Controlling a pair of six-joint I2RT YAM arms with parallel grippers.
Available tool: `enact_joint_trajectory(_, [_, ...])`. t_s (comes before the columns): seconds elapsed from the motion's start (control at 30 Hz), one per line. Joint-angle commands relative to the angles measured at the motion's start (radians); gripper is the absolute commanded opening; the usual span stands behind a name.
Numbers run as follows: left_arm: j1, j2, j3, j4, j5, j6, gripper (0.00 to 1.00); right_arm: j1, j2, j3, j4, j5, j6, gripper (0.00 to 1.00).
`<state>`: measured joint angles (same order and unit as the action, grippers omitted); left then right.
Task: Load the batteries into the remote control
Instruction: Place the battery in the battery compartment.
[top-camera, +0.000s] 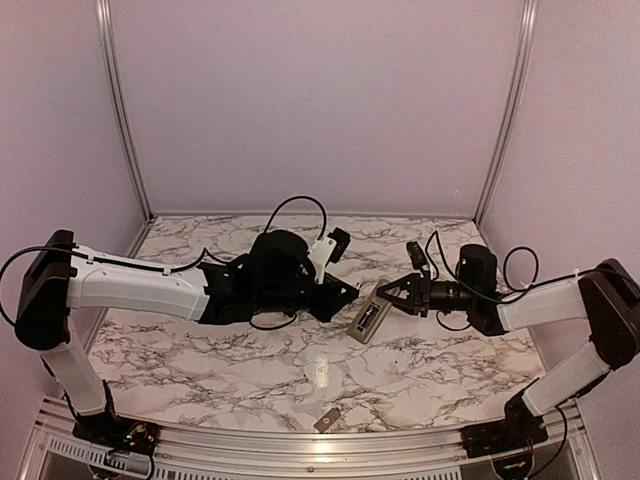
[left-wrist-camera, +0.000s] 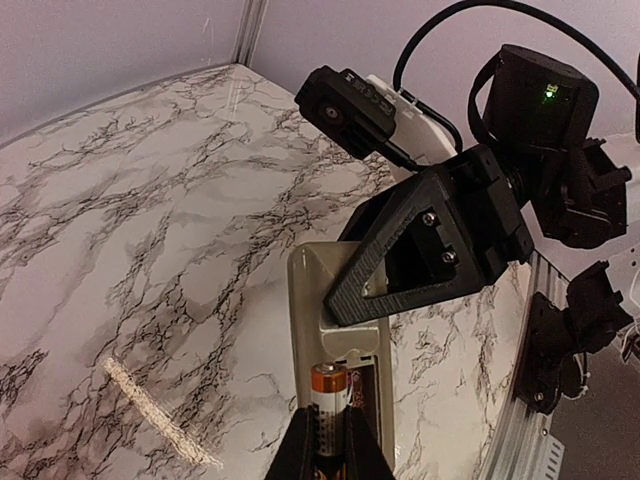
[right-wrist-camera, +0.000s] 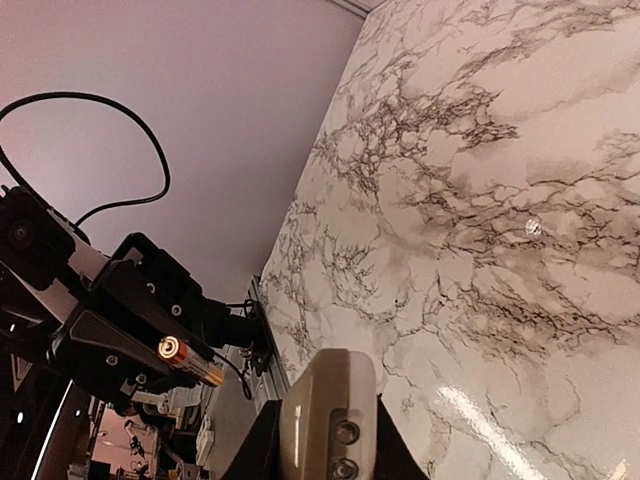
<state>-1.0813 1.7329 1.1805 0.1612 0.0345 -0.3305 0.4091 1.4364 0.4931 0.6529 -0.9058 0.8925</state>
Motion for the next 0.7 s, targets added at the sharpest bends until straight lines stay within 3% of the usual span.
enact_joint_trajectory(0.0, [-0.019, 0.055, 0.027, 0.052, -0.027, -0.035, 0.0, 0.028, 0.038, 0.042, 0.151, 0.02, 0.113, 0.0])
enact_joint_trajectory(0.17, [-0.03, 0.067, 0.025, 0.061, -0.063, -0.009, 0.0, 0.041, 0.064, 0.036, 0.245, 0.009, 0.188, 0.0])
enact_joint_trajectory(0.67, [-0.055, 0.116, 0.076, 0.023, -0.08, 0.041, 0.0, 0.053, 0.089, 0.052, 0.307, 0.005, 0.241, 0.0])
